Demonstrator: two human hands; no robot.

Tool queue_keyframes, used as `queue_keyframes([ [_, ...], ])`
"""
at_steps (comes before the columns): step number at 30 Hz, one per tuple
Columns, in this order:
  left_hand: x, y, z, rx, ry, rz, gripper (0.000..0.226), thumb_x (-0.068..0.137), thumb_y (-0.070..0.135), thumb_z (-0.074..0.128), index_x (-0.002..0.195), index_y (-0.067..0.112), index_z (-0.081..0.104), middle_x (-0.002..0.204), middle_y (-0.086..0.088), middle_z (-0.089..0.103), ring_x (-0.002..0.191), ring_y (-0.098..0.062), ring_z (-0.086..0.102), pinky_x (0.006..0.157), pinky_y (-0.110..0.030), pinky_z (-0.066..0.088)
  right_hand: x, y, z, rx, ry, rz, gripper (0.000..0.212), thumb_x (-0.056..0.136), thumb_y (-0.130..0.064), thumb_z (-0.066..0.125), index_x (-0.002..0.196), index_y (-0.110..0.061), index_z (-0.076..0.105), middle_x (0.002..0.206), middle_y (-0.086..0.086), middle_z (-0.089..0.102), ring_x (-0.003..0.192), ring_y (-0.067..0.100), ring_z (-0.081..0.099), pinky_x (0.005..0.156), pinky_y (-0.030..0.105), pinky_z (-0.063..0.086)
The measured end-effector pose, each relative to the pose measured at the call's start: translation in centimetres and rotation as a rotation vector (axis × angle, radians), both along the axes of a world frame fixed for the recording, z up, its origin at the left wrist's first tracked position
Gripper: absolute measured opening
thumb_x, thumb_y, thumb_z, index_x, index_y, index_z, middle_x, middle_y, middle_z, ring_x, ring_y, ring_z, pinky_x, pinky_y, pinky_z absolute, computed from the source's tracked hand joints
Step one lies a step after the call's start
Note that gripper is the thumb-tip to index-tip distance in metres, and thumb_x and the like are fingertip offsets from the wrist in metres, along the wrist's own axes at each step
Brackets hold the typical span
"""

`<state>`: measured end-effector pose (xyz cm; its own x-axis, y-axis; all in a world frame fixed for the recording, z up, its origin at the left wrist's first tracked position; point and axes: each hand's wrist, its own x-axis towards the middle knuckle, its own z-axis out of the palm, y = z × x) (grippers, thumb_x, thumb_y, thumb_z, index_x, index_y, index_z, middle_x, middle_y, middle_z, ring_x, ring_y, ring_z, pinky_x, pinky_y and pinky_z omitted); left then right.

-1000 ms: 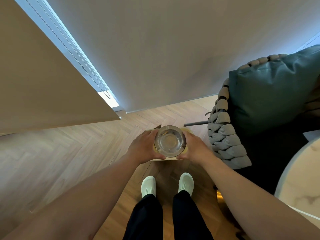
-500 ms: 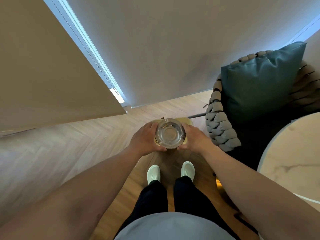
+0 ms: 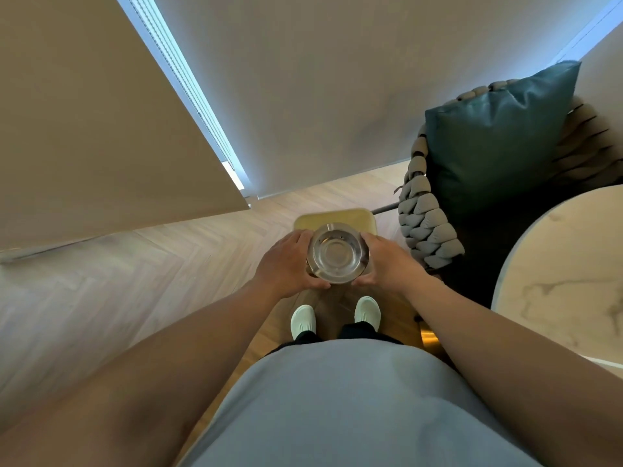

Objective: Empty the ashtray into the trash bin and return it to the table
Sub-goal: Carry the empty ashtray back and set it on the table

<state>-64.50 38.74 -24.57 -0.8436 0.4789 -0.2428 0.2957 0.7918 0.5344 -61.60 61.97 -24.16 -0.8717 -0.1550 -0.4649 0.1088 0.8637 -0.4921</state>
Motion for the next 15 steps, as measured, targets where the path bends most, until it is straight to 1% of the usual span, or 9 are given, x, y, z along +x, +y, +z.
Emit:
queue_keyframes([
  [2,0.6,-0.1,0.3,0.007,0.004,-0.001,0.095,0.054,0.066,0.085,0.129,0.024,0.045,0.125,0.006,0.058,0.110,-0.015,0.055,0.088,-0.034,0.052,0.6,-0.3,0.1,0.017,0.002,-0.003,0.084,0.060,-0.040,0.092,0.125,-0.022,0.042,0.111,0.000,0.065,0.096,0.020,0.063,0.083,0.039,0.055],
  [5,1.2,-0.4,0.6,0.011,0.005,-0.017,0.096,0.054,0.067,0.084,0.130,0.025,0.045,0.125,0.007,0.058,0.109,-0.014,0.056,0.088,-0.033,0.052,1.6,-0.6,0.2,0.027,0.006,-0.013,0.083,0.061,-0.040,0.092,0.124,-0.025,0.041,0.110,-0.001,0.067,0.094,0.018,0.064,0.078,0.033,0.054],
  [9,1.8,-0.5,1.0,0.016,0.007,-0.039,0.095,0.053,0.068,0.084,0.129,0.028,0.045,0.125,0.009,0.058,0.108,-0.012,0.056,0.088,-0.031,0.052,2.7,-0.9,0.6,0.016,0.011,-0.029,0.086,0.061,-0.038,0.092,0.128,-0.026,0.039,0.113,-0.003,0.066,0.097,0.018,0.064,0.084,0.036,0.055],
  [13,1.9,-0.1,1.4,0.027,0.008,-0.078,0.095,0.052,0.068,0.084,0.129,0.030,0.044,0.125,0.010,0.057,0.108,-0.012,0.056,0.088,-0.031,0.053,3.9,-0.7,1.2,-0.009,0.024,-0.099,0.083,0.061,-0.036,0.093,0.127,-0.028,0.042,0.113,-0.007,0.065,0.095,0.012,0.062,0.081,0.028,0.051],
  [15,2.0,0.2,1.4,0.026,0.009,-0.125,0.096,0.052,0.068,0.084,0.130,0.029,0.044,0.126,0.010,0.057,0.108,-0.012,0.056,0.089,-0.032,0.053,5.0,-0.6,1.3,-0.015,0.017,-0.144,0.080,0.062,-0.035,0.093,0.125,-0.028,0.044,0.111,-0.007,0.065,0.093,0.012,0.061,0.080,0.027,0.051],
])
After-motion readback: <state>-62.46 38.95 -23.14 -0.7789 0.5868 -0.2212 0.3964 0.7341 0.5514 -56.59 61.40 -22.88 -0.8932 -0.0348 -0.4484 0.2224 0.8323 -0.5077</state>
